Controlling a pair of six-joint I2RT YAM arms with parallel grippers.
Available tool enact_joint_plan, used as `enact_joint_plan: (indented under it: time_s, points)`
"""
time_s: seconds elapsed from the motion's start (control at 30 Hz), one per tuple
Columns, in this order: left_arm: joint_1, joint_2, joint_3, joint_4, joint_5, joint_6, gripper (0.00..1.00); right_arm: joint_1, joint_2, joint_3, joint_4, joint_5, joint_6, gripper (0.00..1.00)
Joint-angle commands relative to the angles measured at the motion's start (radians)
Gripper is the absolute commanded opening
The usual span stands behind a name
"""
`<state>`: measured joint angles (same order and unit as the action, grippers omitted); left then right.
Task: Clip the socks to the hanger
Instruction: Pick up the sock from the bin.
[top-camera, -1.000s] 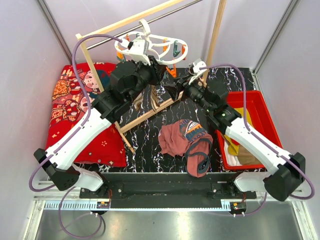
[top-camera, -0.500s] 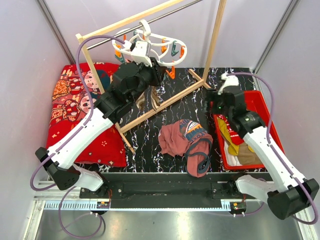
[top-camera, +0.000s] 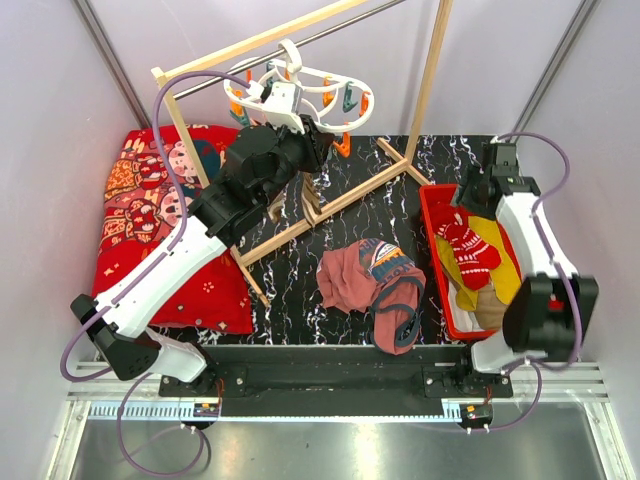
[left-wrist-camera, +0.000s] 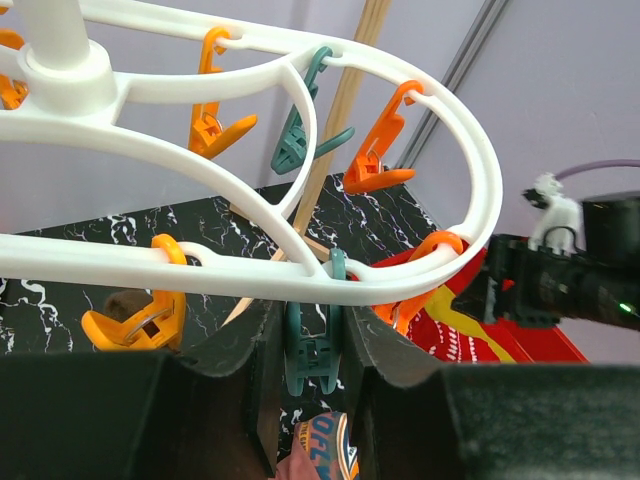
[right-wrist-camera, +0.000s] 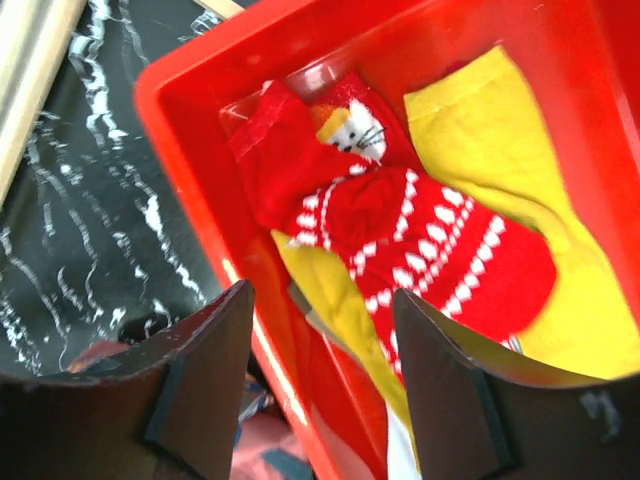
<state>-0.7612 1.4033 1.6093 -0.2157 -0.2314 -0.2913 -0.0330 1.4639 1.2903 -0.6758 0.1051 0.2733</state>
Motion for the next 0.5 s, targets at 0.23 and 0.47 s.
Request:
enact_joint_plan:
  time_s: [0.23, 0.47]
  points:
    - [-0.001, -0.018, -0.003, 0.042, 0.014, 0.015, 0.0, -0.084, 0.375, 0.152, 0.088, -0.206, -0.03, 0.62]
    - [-0.001, -0.013, -0.003, 0.032, 0.012, 0.017, 0.0, -0.123, 0.444, 0.041, 0.15, -0.19, 0.027, 0.57]
